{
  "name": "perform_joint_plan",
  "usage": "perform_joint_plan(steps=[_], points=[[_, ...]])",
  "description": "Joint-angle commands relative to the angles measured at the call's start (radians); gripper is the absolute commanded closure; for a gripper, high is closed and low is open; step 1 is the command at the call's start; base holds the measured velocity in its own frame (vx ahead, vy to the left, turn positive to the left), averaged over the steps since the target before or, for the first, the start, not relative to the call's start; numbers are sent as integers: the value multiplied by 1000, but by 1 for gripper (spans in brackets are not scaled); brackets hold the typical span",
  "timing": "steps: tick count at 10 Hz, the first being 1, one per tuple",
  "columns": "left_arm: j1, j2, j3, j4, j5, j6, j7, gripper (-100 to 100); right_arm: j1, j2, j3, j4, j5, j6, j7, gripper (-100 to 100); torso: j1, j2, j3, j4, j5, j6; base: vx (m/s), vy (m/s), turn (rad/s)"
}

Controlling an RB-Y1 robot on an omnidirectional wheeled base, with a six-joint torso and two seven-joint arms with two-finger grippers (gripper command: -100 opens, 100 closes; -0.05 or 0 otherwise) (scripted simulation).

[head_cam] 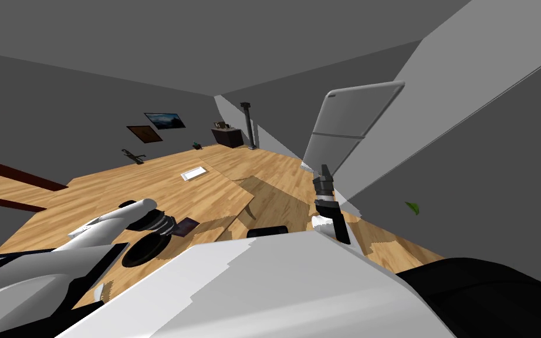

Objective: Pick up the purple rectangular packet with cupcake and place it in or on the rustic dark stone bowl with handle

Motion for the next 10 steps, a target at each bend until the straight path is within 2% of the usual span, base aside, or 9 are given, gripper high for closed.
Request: perform_joint_plan(steps=[1, 2, 3, 4, 5, 7, 8, 9, 10], points=[[0, 0, 0, 0, 0, 0, 0, 100, 0, 0, 0, 0, 0, 0, 0, 0, 0, 0, 0, 0, 0, 0, 0, 0, 0], [0, 0, 0, 0, 0, 0, 0, 100, 0, 0, 0, 0, 0, 0, 0, 0, 1, 0, 0, 0, 0, 0, 0, 0, 0], [0, 0, 0, 0, 0, 0, 0, 0, 0, 0, 0, 0, 0, 0, 0, 0, 1, 0, 0, 0, 0, 0, 0, 0, 0], [7, 11, -4, -30, 6, 16, 11, 100, 0, 0, 0, 0, 0, 0, 0, 0, 1, 0, 0, 0, 0, 0, 7, -6, 92], [-1, 20, -13, -48, 10, 34, 17, 100, 0, 0, 0, 0, 0, 0, 0, 0, 0, 0, 0, 0, 0, -1, 11, -13, 172], [-8, 19, -14, -33, 8, 29, 9, 100, 0, 0, 0, 0, 0, 0, 0, 0, 0, 0, 0, 0, 0, 0, 5, -6, 26], [-7, 19, -14, -35, 9, 31, 11, 0, 0, 0, 0, 0, 0, 0, 0, 0, 0, 0, 0, 0, 0, 0, 0, 0, 0], [-16, 53, -22, -46, 27, 61, 15, 100, 0, 0, 0, 0, 0, 0, 0, 0, 0, 0, 0, 0, 0, 0, -35, 11, -134], [-16, 53, -22, -46, 27, 61, 15, 100, 0, 0, 0, 0, 0, 0, 0, 0, 0, 1, 1, 1, -2, 1, -40, 25, -88]])
